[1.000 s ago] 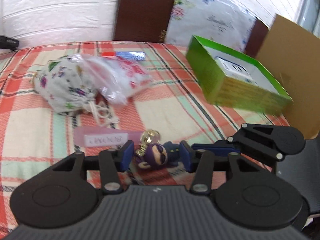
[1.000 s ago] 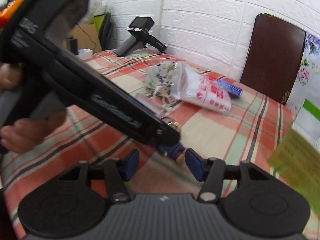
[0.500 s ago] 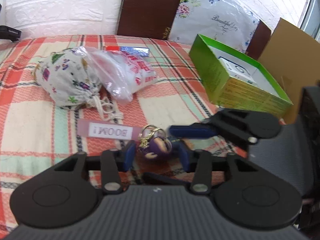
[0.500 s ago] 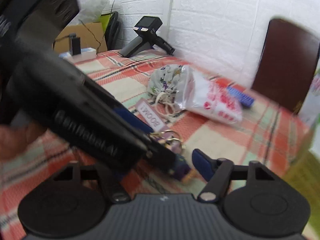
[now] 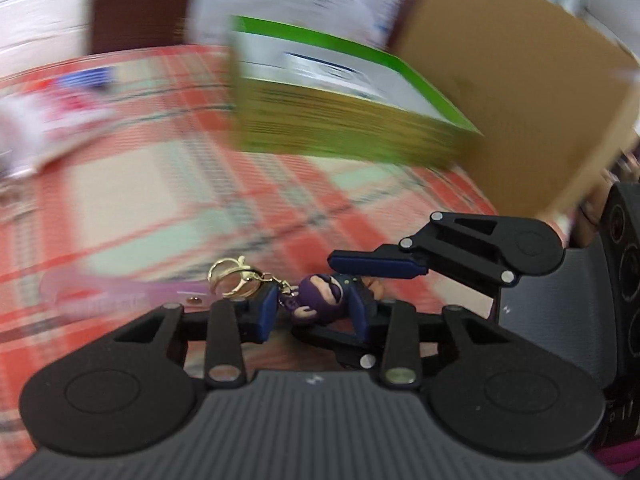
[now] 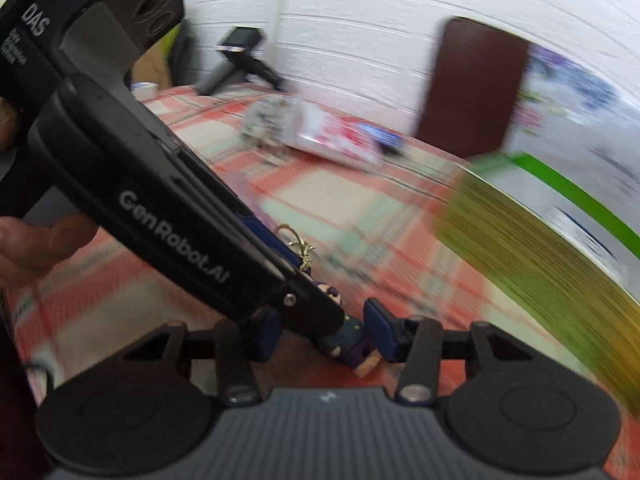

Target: Organize objects

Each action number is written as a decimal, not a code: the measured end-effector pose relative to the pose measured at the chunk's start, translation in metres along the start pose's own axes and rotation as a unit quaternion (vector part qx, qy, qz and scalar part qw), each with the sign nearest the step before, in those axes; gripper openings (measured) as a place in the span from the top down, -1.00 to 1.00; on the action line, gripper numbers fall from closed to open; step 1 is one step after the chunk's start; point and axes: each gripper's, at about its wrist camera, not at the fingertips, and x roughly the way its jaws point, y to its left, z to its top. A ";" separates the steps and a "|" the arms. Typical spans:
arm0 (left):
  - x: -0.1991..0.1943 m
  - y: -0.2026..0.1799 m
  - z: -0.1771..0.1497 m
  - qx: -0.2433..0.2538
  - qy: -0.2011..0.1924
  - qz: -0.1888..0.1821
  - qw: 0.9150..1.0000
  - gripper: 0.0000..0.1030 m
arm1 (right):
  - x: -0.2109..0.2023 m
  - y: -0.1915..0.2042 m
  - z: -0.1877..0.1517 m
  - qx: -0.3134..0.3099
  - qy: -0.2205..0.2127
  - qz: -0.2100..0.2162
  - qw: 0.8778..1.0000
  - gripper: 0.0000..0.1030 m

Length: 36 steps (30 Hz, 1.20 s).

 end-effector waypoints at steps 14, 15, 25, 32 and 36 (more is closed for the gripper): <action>0.050 -0.057 0.025 0.071 0.041 -0.046 0.996 0.17 | -0.053 -0.067 -0.058 0.076 -0.007 -0.046 0.996 -0.24; 0.051 -0.056 0.025 0.066 0.042 -0.049 0.996 0.17 | -0.052 -0.069 -0.059 0.082 -0.010 -0.041 0.996 -0.23; 0.028 -0.069 0.050 0.090 -0.005 -0.042 0.995 0.29 | -0.061 -0.067 -0.044 0.072 -0.069 -0.075 0.992 0.24; -0.003 -0.085 0.125 0.131 -0.099 -0.028 0.986 0.29 | -0.070 -0.098 0.015 0.016 -0.152 -0.168 0.974 0.23; -0.008 -0.094 0.166 0.161 -0.146 -0.020 0.976 0.29 | -0.067 -0.127 0.050 0.011 -0.191 -0.209 0.959 0.24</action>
